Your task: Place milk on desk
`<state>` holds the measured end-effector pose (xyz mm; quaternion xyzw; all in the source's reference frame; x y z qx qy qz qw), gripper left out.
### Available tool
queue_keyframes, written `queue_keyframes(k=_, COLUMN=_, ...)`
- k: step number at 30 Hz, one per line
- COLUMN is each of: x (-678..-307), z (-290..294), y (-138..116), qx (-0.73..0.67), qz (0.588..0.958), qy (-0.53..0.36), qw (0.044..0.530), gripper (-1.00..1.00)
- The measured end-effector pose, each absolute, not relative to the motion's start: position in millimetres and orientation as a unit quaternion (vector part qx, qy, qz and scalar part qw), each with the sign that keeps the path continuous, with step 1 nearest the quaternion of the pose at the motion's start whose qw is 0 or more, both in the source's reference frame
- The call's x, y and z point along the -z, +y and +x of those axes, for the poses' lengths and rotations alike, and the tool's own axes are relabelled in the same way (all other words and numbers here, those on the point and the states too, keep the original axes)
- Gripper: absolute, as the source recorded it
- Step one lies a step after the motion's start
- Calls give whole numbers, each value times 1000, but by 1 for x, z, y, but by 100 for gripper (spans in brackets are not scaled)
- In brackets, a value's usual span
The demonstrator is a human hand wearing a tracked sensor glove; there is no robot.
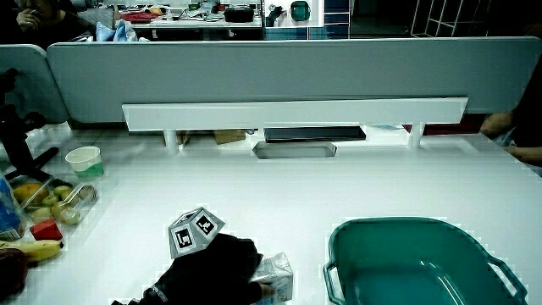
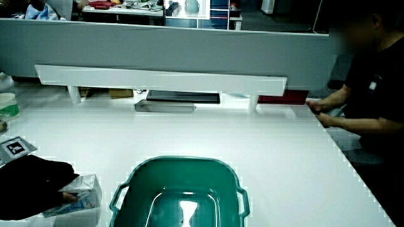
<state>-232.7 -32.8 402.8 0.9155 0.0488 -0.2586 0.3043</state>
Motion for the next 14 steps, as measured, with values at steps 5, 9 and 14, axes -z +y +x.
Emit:
queue_keyframes(k=5, x=-408, z=-235, y=-31, qx=267, qz=911, qy=46, qw=312, gripper=0)
queue_keyframes(k=9, x=-411, z=-237, y=-30, qx=270, qz=911, qy=45, qw=309, gripper=0)
queue_keyframes(k=14, x=-418, z=-241, y=-28, qx=275, qz=906, qy=39, qw=319, gripper=-18)
